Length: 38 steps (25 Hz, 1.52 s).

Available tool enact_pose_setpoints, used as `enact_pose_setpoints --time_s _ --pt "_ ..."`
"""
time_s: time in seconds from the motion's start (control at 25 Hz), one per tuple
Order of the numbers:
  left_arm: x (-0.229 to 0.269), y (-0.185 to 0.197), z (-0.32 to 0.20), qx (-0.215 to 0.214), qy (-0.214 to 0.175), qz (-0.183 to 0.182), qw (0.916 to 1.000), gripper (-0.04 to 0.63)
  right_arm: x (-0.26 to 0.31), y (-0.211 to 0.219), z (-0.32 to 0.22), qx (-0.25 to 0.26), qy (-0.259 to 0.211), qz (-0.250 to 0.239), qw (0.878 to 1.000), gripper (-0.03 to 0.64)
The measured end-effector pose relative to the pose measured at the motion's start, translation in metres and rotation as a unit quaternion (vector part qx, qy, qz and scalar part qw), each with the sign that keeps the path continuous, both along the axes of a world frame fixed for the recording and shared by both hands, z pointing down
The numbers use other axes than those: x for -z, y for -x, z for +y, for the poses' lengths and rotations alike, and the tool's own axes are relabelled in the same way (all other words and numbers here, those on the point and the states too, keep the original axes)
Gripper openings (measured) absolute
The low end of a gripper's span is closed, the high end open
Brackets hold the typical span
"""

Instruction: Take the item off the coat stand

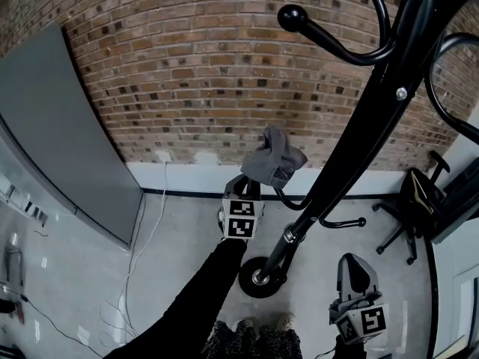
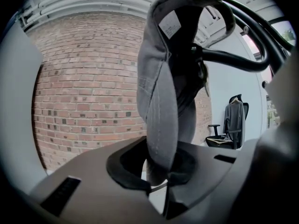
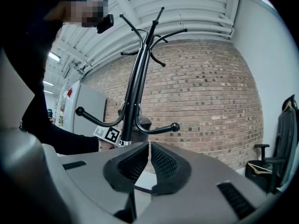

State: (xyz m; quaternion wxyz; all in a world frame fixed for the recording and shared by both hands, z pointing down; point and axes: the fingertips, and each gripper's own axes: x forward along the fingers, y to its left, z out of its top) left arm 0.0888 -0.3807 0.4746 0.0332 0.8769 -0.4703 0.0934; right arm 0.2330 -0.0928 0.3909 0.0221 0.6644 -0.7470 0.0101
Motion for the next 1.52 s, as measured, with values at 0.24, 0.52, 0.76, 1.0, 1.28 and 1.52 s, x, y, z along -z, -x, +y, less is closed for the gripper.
enact_pose_setpoints --time_s 0.24,0.52,0.76,1.0,1.28,1.52 --pt "0.011 0.007 -0.008 0.014 -0.005 0.009 0.9998 0.041 0.002 -0.006 -0.001 0.001 0.001 -0.002 1.0 0.011" --pt "0.03 0.047 -0.017 0.053 -0.014 0.02 0.9983 0.041 0.006 0.002 -0.009 0.02 -0.004 -0.004 1.0 0.011" --pt "0.051 0.09 -0.019 0.085 -0.03 0.026 0.9956 0.041 0.01 0.012 -0.017 0.036 -0.009 -0.008 0.999 0.011" --pt "0.047 0.127 -0.013 0.111 -0.02 0.017 0.9934 0.041 0.011 0.022 -0.022 0.048 -0.013 -0.011 0.999 0.011" --pt "0.024 0.168 0.007 0.135 0.004 -0.005 0.9909 0.041 0.012 0.03 -0.02 0.052 -0.014 -0.015 0.998 0.011" --pt "-0.014 0.183 0.037 0.135 0.049 -0.018 0.9895 0.041 0.01 0.034 -0.019 0.053 -0.015 -0.013 0.998 0.011"
